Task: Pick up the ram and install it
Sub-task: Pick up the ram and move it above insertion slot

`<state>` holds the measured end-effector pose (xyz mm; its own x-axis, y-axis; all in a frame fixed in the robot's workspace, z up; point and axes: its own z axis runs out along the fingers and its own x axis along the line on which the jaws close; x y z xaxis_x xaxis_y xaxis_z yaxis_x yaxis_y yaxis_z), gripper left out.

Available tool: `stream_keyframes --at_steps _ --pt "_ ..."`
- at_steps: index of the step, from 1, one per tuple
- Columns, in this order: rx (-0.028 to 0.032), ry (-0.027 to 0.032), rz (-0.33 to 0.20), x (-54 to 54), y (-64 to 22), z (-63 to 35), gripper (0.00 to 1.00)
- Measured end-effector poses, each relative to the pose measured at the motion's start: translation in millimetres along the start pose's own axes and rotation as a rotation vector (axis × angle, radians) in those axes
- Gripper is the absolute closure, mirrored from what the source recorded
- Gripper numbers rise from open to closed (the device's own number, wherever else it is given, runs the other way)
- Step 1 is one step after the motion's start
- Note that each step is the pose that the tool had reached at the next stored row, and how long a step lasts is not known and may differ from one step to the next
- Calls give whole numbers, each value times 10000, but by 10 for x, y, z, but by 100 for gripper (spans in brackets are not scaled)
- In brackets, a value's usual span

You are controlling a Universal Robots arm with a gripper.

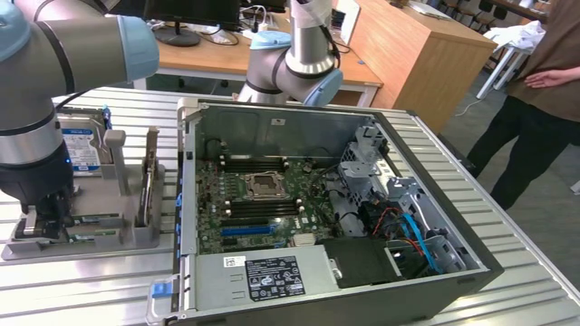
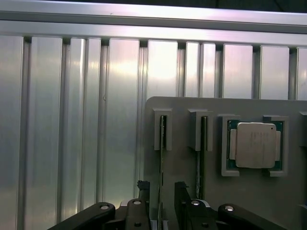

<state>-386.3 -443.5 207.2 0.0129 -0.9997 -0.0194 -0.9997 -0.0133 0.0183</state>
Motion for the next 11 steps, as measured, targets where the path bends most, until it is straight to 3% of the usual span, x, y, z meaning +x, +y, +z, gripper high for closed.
stream_keyframes --at_steps 11 --pt "0 0 0 1 -86 2 65"
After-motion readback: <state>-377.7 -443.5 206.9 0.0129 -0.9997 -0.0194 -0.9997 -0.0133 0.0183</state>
